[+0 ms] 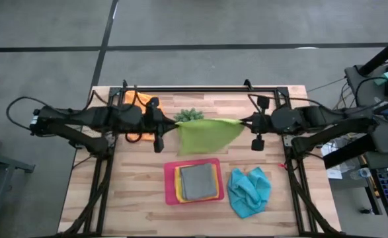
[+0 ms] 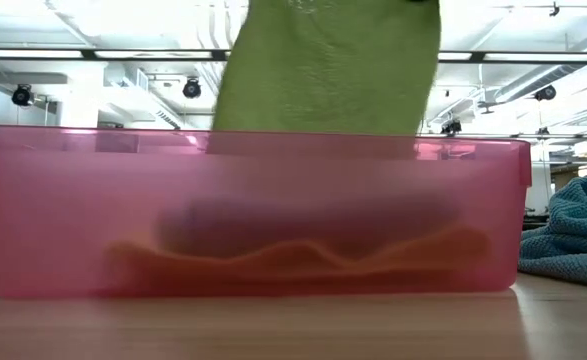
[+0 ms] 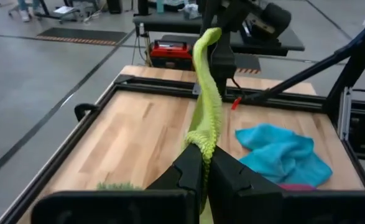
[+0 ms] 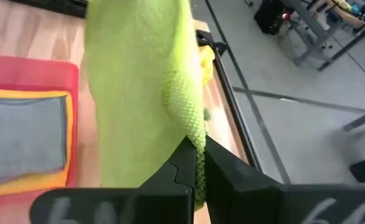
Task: Fold microfiber towels
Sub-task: Fold the green microfiber cloth
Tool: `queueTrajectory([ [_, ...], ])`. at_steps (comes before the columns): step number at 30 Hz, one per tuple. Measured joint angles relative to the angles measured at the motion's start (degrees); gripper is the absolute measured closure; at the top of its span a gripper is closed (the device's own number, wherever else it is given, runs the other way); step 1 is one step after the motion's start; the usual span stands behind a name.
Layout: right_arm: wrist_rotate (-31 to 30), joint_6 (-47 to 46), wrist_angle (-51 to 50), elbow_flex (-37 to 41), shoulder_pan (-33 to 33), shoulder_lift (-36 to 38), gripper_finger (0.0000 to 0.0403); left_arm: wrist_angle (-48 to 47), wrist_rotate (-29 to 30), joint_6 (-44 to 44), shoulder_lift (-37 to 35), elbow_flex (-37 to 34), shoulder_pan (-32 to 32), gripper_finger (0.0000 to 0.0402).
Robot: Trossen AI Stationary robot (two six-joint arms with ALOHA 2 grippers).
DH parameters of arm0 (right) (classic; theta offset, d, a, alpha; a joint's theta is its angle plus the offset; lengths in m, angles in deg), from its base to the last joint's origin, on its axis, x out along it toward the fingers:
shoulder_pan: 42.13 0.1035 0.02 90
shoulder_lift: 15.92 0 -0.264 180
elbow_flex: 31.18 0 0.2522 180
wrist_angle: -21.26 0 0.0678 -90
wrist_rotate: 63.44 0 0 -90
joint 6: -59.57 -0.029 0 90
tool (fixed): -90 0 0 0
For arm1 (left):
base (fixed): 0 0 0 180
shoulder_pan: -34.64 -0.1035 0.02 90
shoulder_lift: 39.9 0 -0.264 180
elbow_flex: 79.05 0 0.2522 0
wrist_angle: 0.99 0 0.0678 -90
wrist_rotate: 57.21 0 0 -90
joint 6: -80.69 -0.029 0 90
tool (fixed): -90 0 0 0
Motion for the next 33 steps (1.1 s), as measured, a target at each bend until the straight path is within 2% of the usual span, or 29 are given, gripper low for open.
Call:
queueTrajectory([
  [6,-3.73,-0.04,-5.22,-2.64,-0.02,0.67,0.0394,2.64,-10.29,-2.47,5.13,0.76,-6.73,0.0402],
  [11,-12.85,-3.20,-13.77,-4.19,-0.02,1.05,0.0394,2.49,-15.43,-7.00,10.57,5.87,-10.99,0.0402],
  [16,-19.54,-3.90,-15.63,-3.76,-0.96,1.07,0.0394,1.95,-20.19,-11.91,16.90,11.47,-14.58,0.0402],
  [25,-26.53,-2.56,-16.40,-2.66,-5.29,1.22,0.0394,1.41,-22.66,-19.73,27.25,19.86,-19.51,0.0401],
  [31,-26.77,-6.74,-19.25,-0.75,-6.67,1.86,0.0394,-2.98,-22.42,-30.08,28.48,21.66,-21.24,0.0401],
  [33,-25.19,-8.86,-19.10,0.32,-6.67,2.12,0.0394,-4.88,-22.16,-31.96,28.50,21.40,-21.26,0.0401],
])
